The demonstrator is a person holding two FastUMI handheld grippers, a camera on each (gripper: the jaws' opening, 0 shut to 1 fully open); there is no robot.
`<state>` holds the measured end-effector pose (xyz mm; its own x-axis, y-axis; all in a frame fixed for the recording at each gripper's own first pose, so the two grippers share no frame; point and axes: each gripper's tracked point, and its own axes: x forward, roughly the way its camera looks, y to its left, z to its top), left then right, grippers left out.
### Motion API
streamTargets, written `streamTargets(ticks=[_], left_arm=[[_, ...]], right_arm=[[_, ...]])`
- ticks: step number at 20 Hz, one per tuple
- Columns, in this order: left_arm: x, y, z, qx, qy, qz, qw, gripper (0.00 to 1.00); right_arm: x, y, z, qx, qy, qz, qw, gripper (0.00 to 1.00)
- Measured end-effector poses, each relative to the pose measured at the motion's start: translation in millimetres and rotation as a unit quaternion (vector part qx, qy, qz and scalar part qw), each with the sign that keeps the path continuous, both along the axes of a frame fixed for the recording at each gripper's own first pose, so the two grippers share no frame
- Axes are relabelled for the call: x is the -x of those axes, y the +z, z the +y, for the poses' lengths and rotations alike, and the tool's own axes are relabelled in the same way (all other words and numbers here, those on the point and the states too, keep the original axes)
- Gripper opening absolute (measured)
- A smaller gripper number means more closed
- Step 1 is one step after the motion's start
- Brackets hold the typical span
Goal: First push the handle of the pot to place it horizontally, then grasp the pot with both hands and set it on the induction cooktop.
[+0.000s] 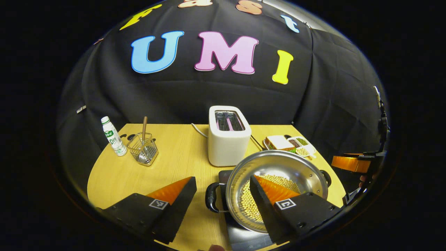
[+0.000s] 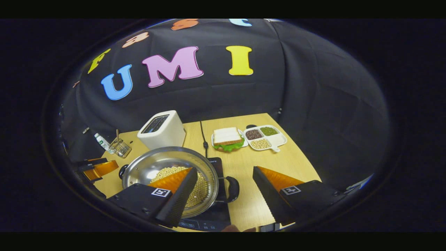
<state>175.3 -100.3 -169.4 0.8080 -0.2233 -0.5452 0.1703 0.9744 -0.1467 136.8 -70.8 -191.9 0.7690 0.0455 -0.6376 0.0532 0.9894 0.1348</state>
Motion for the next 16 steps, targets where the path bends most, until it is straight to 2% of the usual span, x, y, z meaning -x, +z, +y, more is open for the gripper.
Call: streamTargets(ticks=[9, 16], left_arm=[[40, 59, 22, 0.030, 0.030, -0.060, 0.997, 0.96], [61, 107, 62, 0.047, 0.062, -0.112, 0.991, 0.95]], right_arm=[[26, 78, 8, -0.001, -0.009, -0.085, 0.996, 0.99], [42, 121, 20, -0.005, -0.015, -0.144, 0.989, 0.99]])
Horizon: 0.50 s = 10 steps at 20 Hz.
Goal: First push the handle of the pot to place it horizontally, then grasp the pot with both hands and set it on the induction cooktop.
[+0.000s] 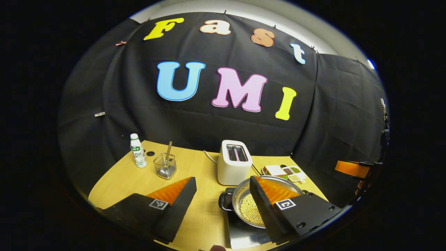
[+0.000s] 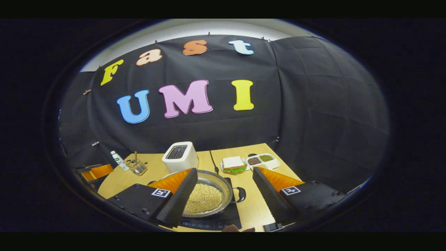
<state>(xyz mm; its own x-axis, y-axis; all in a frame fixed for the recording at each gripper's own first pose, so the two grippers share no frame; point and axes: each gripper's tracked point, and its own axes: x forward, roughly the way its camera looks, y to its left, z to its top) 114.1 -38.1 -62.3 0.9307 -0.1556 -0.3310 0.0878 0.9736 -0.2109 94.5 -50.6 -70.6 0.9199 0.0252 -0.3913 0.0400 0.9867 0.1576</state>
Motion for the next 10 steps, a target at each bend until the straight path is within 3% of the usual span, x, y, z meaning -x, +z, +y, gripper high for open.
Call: streamTargets(ticks=[5, 10], left_arm=[[17, 34, 16, -0.006, 0.003, -0.047, 0.999, 0.95], [33, 59, 13, -0.028, -0.012, -0.089, 0.996, 0.95]], right_arm=[[11, 37, 13, -0.012, -0.004, -0.050, 0.999, 0.99], [23, 66, 27, 0.012, 0.001, -0.102, 0.995, 0.98]])
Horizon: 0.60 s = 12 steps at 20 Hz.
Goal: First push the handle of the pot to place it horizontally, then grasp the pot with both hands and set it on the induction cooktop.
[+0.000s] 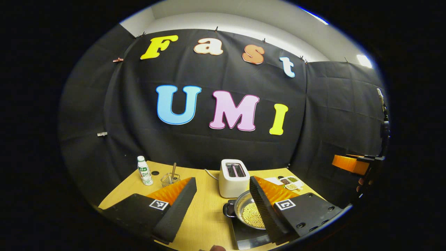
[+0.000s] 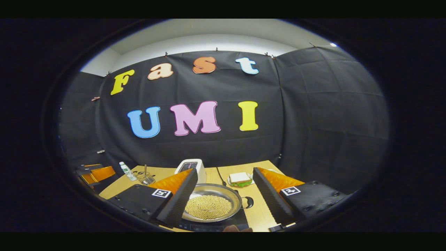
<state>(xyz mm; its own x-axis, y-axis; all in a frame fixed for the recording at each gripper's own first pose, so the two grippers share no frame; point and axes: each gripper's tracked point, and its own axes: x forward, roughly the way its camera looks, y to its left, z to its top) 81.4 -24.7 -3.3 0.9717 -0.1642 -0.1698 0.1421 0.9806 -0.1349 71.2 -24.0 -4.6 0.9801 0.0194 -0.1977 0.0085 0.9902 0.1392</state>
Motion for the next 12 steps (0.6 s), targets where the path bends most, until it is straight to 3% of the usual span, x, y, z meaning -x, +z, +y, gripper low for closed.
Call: streamTargets(ticks=[6, 12], left_arm=[[19, 7, 7, -0.005, 0.010, -0.014, 1.000, 0.95], [25, 5, 15, -0.012, 0.022, -0.020, 0.999, 0.95]], right_arm=[[16, 15, 2, 0.026, -0.009, -0.035, 0.999, 0.98], [20, 10, -4, 0.034, -0.019, -0.030, 0.999, 0.98]])
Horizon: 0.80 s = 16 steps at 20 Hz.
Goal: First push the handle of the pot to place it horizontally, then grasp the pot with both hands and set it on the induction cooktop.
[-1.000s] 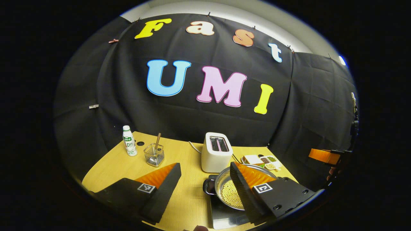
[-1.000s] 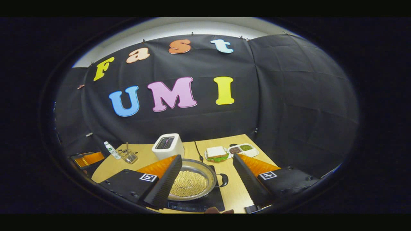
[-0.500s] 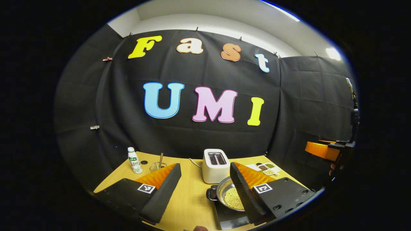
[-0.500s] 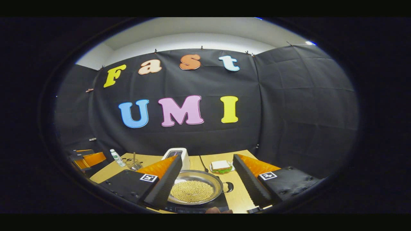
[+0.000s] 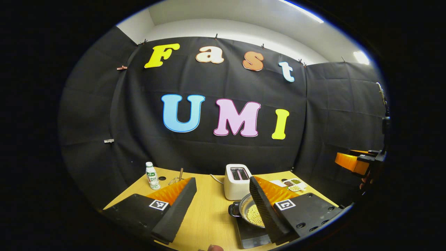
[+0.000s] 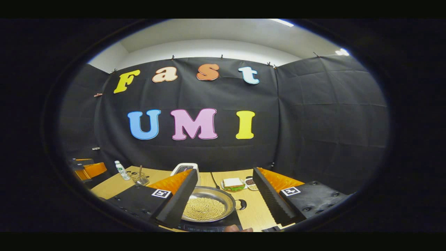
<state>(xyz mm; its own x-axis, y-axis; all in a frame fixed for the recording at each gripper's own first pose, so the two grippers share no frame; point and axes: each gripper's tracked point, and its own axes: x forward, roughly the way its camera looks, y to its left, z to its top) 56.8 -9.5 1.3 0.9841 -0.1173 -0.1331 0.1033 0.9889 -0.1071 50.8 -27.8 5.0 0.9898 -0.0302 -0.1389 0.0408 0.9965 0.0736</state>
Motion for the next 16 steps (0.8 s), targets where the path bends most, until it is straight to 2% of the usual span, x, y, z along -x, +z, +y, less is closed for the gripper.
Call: streamTargets(ticks=[4, 16], left_arm=[[-1, -1, 1, -0.003, 0.001, 0.001, 1.000, 0.98], [0, -5, 2, 0.000, -0.001, 0.008, 1.000, 0.95]], right_arm=[[0, -4, 1, 0.006, -0.001, 0.005, 1.000, 0.98], [2, -9, 11, 0.016, 0.007, 0.010, 1.000, 0.98]])
